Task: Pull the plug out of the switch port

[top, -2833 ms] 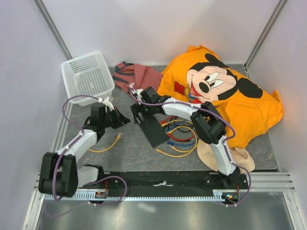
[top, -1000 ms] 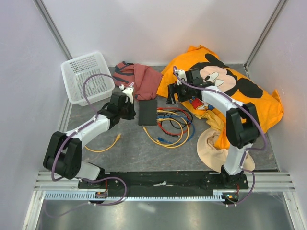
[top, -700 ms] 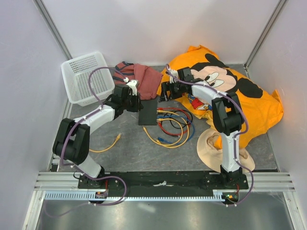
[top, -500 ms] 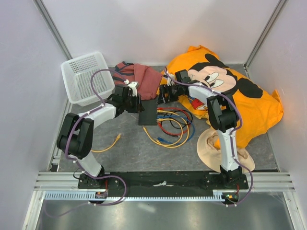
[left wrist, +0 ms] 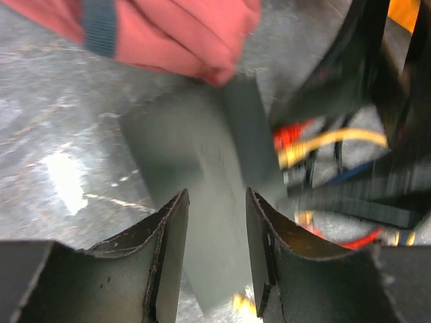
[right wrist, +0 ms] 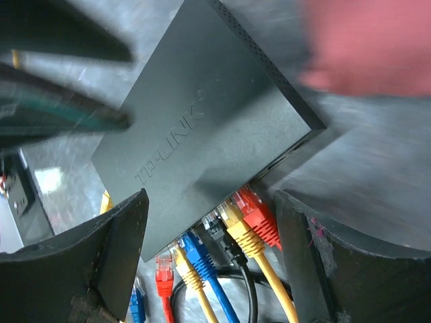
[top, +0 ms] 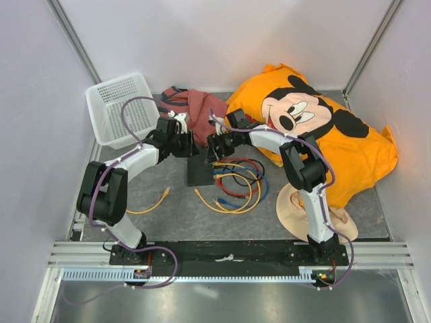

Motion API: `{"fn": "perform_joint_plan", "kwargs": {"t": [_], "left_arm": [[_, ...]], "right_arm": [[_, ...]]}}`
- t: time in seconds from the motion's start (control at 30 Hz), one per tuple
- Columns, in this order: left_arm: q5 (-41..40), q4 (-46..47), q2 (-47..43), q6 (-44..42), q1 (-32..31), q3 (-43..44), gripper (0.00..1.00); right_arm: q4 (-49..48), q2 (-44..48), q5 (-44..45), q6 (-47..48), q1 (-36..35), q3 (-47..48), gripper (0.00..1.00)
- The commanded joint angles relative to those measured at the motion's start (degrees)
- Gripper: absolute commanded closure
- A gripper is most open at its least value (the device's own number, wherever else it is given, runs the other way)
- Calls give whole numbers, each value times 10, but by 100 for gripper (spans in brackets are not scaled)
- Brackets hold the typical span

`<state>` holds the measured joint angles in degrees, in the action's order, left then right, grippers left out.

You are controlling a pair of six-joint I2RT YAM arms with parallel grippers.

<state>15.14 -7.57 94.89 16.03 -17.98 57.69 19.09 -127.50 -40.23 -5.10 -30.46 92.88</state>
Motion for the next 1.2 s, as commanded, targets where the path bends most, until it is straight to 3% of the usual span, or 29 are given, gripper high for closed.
{"fn": "perform_joint_plan", "kwargs": {"t": [0.0, 0.17, 0.47, 0.63, 0.83, 1.07, 1.17], "left_arm": [[-15, -9, -30, -13, 19, 31, 53], [-32, -5, 2, -43, 19, 51, 53], [64, -24, 28, -22, 20, 45, 54], [123, -33, 28, -21, 20, 16, 55], [70, -42, 25, -18, 20, -28, 55], [59, -41, 40, -28, 20, -30, 55], [56, -39, 43, -30, 20, -28, 54]], "right_arm": [[35, 37, -15, 43, -14, 20, 17], [26, 42, 24, 16, 22, 31, 8], [36, -36, -64, 7, 58, 92, 27], [23, -70, -119, -6, 56, 99, 32], [37, -92, -149, -1, 52, 98, 36], [150, -118, -140, 81, 26, 130, 46], [154, -121, -129, 83, 22, 129, 46]]}}
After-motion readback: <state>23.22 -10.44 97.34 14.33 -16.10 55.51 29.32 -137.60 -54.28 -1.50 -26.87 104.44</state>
